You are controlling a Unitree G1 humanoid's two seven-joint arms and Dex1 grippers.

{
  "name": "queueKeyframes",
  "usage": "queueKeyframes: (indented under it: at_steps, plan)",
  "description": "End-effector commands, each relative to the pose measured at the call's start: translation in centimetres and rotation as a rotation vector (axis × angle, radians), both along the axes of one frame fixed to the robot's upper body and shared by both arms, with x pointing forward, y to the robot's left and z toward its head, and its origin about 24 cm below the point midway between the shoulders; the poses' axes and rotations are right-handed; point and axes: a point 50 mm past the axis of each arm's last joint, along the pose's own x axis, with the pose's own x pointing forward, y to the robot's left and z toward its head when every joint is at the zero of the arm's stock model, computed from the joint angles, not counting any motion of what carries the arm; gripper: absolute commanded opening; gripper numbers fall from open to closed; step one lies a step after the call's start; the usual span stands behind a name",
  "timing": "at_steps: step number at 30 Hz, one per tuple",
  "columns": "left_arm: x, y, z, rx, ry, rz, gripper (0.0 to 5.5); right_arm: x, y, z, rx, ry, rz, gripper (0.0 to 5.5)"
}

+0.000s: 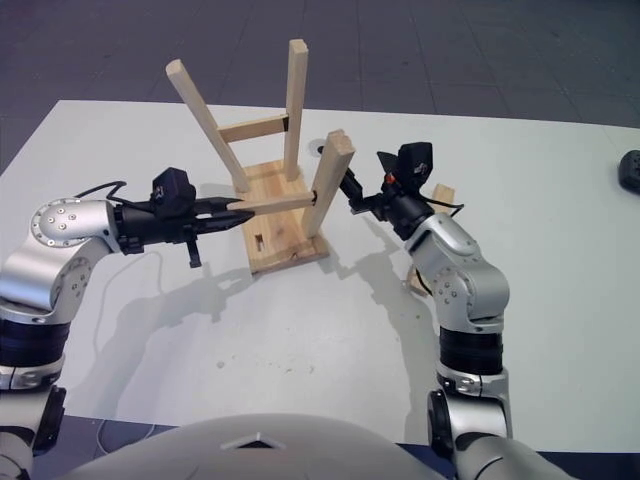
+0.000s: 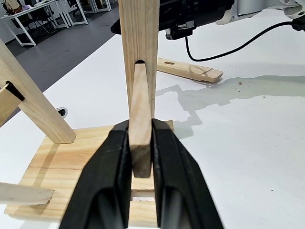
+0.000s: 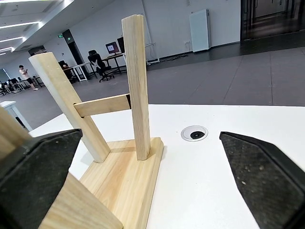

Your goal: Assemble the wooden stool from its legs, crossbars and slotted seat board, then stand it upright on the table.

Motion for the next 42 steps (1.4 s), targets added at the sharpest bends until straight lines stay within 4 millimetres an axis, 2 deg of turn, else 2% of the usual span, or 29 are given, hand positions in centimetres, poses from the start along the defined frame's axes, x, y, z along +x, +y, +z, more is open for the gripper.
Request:
queueKeyframes:
  at_steps: [1, 5, 10, 12, 14, 15, 16, 17, 18, 19, 20, 28, 31, 36, 40, 42]
  plan:
    - [0.0, -1.0, 0.0, -0.005, -0.02, -0.027, 0.43, -0.3, 0.6, 1.1, 0.029, -0.055, 0.063, 5.4]
    - [0.1, -0.7, 0.1, -0.001, -0.023, -0.018, 0.43, 0.7, -2.3, 0.6, -0.016, -0.054, -0.105, 5.4]
    - [0.1, -0.6, 0.2, -0.004, -0.026, -0.015, 0.43, 3.0, -8.8, 0.6, -0.18, -0.071, -0.68, 5.4]
    - [0.2, -0.6, 0.2, -0.007, -0.026, -0.013, 0.43, 3.3, -9.7, 0.1, -0.233, -0.058, -0.783, 5.4]
    - [0.2, -0.6, 0.2, -0.007, -0.027, -0.013, 0.43, 3.5, -8.0, -0.5, -0.229, -0.039, -0.724, 5.4]
    - [0.2, -0.6, 0.2, -0.008, -0.027, -0.013, 0.43, 3.5, -6.0, -0.9, -0.194, -0.025, -0.608, 5.4]
    - [0.2, -0.6, 0.2, -0.006, -0.028, -0.015, 0.43, 2.7, -2.4, -0.8, -0.093, -0.018, -0.363, 5.4]
    - [0.2, -0.6, 0.2, -0.005, -0.028, -0.016, 0.43, 1.0, 1.6, 0.1, 0.027, -0.035, -0.059, 5.4]
    - [0.2, -0.6, 0.2, -0.005, -0.028, -0.017, 0.43, -1.4, 4.4, 1.3, 0.136, -0.056, 0.216, 5.4]
    - [0.2, -0.6, 0.2, -0.004, -0.027, -0.018, 0.43, -2.9, 5.8, 2.3, 0.235, -0.058, 0.342, 5.4]
    - [0.2, -0.6, 0.2, -0.003, -0.026, -0.018, 0.43, -3.5, 6.1, 2.8, 0.281, -0.058, 0.375, 5.4]
    - [0.1, -0.4, 0.0, 0.01, -0.023, -0.018, 0.43, -1.9, 3.0, 2.5, 0.218, -0.047, 0.186, 5.4]
    - [0.0, -0.4, -0.1, 0.015, -0.021, -0.019, 0.43, -1.2, 1.2, 2.2, 0.176, -0.05, 0.08, 5.4]
    - [0.1, -0.4, -0.2, 0.018, -0.021, -0.017, 0.43, 0.2, -2.6, 1.4, 0.012, -0.044, -0.138, 5.4]
    - [0.1, -0.5, -0.1, 0.024, -0.025, -0.025, 0.43, 1.7, -7.5, 0.5, -0.204, -0.03, -0.559, 5.4]
    - [0.2, -0.5, -0.1, 0.025, -0.028, -0.025, 0.43, 1.8, -9.4, 0.5, -0.224, -0.035, -0.718, 5.4]
